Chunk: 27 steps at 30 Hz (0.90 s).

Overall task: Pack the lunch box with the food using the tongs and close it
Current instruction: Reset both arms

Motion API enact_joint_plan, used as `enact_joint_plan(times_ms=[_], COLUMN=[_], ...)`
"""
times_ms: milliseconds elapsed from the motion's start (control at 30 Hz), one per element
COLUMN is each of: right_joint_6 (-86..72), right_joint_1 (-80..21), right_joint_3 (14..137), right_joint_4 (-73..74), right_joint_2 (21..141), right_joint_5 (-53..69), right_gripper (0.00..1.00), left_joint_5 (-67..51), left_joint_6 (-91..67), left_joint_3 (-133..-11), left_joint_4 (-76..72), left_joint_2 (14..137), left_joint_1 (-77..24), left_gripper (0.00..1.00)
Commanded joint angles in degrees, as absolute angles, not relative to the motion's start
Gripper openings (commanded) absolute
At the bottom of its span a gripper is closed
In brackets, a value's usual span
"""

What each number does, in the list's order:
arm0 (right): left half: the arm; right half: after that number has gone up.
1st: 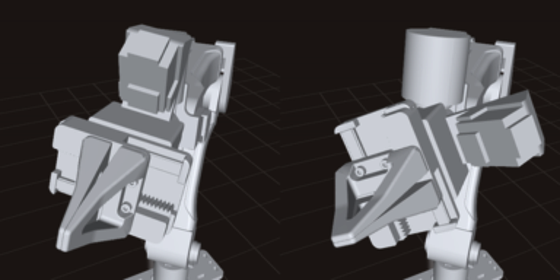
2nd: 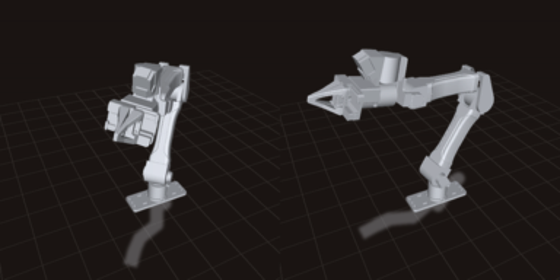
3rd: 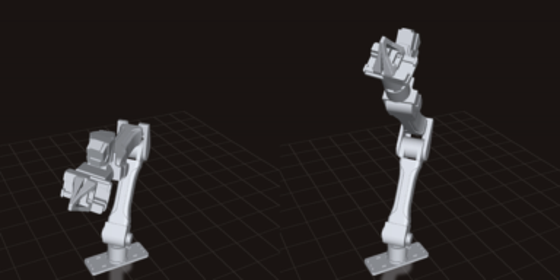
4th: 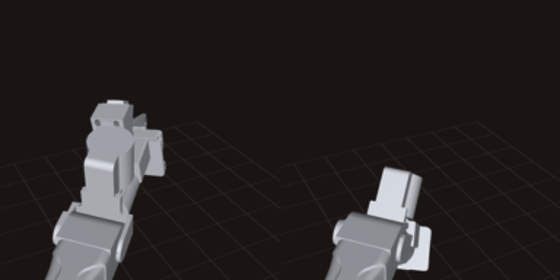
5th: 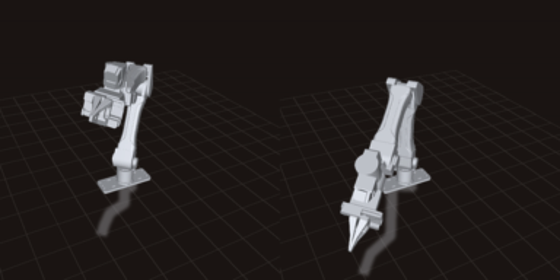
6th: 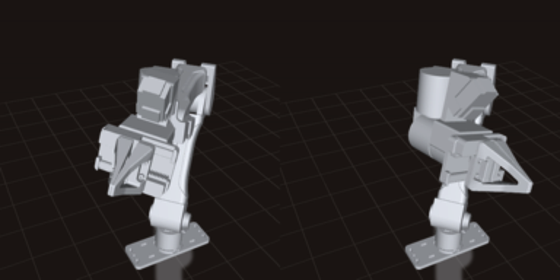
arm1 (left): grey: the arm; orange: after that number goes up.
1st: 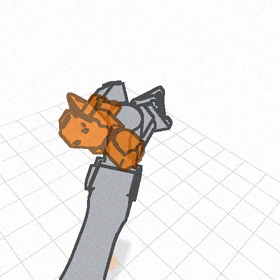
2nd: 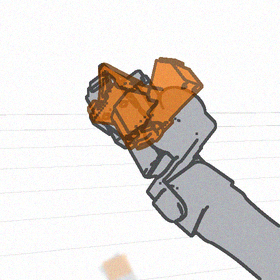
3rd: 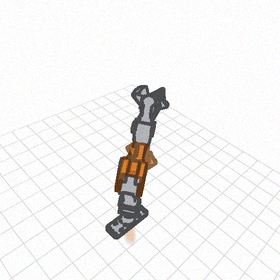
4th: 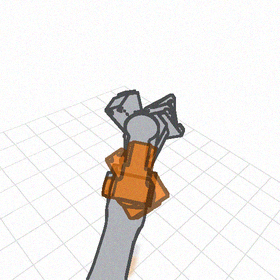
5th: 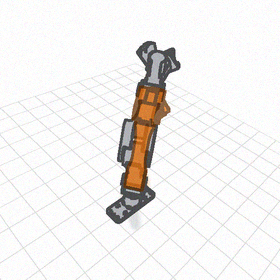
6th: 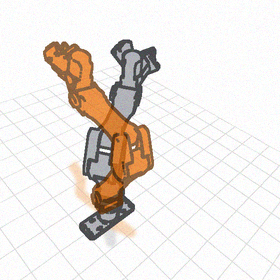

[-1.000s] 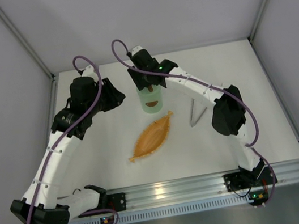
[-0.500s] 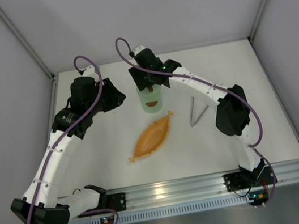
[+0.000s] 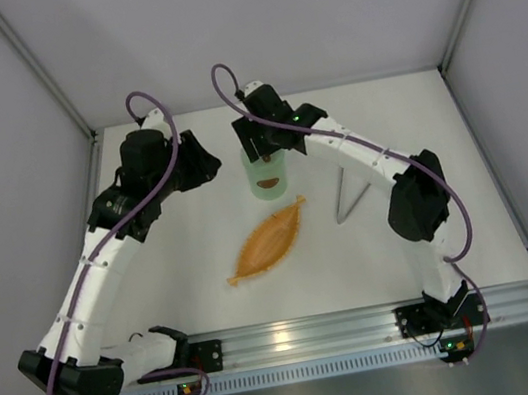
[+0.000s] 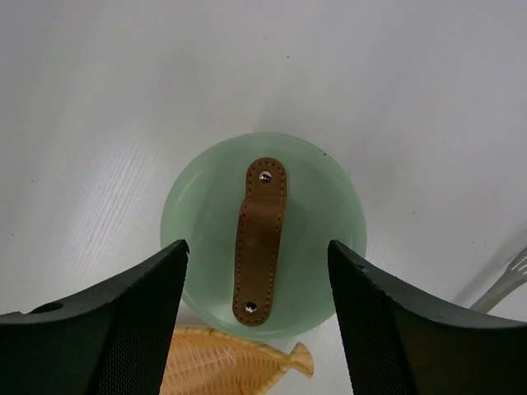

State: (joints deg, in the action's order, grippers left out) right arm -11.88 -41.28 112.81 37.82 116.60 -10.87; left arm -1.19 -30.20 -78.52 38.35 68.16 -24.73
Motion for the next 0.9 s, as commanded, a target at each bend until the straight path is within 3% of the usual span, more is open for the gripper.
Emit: enact_joint_plan(times_ms=[0, 133, 200, 267, 300, 367, 400, 667, 867], right_joint_6=[-13.2, -13.4, -13.5, -14.1, -14.2, -15.0, -15.3, -18.6, -17.2], right_joint_1=[-39.8, -39.8, -39.8, -39.7, -39.7, -39.3, -39.3, -39.2, -39.2], right_joint_3=[112.6, 110.0, 107.6, 103.5, 101.9, 97.0, 95.3, 72.4, 70.6], right_joint_4=[39.6, 38.2, 36.4, 35.7, 35.3, 35.2, 35.3, 34.9, 38.3], right_joint_2=[110.0, 103.4, 97.6, 91.1, 88.9, 84.0, 79.0, 47.2, 41.3], right_joint_5=[-11.7, -12.5, -14.5, -17.2, -17.9, -20.3, -21.6, -30.8, -31.5], right_gripper=[0.69, 0.74, 0.79, 0.98, 0.99, 0.99, 0.99, 0.99, 0.99], left_joint_5=[1.6, 3.1, 3.9, 4.6, 5.0, 5.8, 5.7, 3.6, 4.0], left_joint_6=[-29.3, -29.3, -29.2, -29.0, -29.2, -29.2, -29.4, -30.1, -29.9], left_joint_3=[-82.2, -83.9, -84.7, -85.1, -85.2, -85.3, -85.3, -84.2, -83.4], left_joint_4=[38.8, 39.8, 40.2, 40.3, 40.4, 41.0, 41.3, 42.4, 42.0], left_joint_2=[68.6, 68.9, 68.9, 68.5, 68.3, 67.7, 67.4, 62.3, 61.6], left_joint_1=[-24.7, -24.8, -24.8, -24.8, -24.8, -24.8, -24.8, -24.9, -24.8], left_gripper=[0.52, 0.58, 0.66, 0.72, 0.75, 0.84, 0.97, 0.99, 0.99])
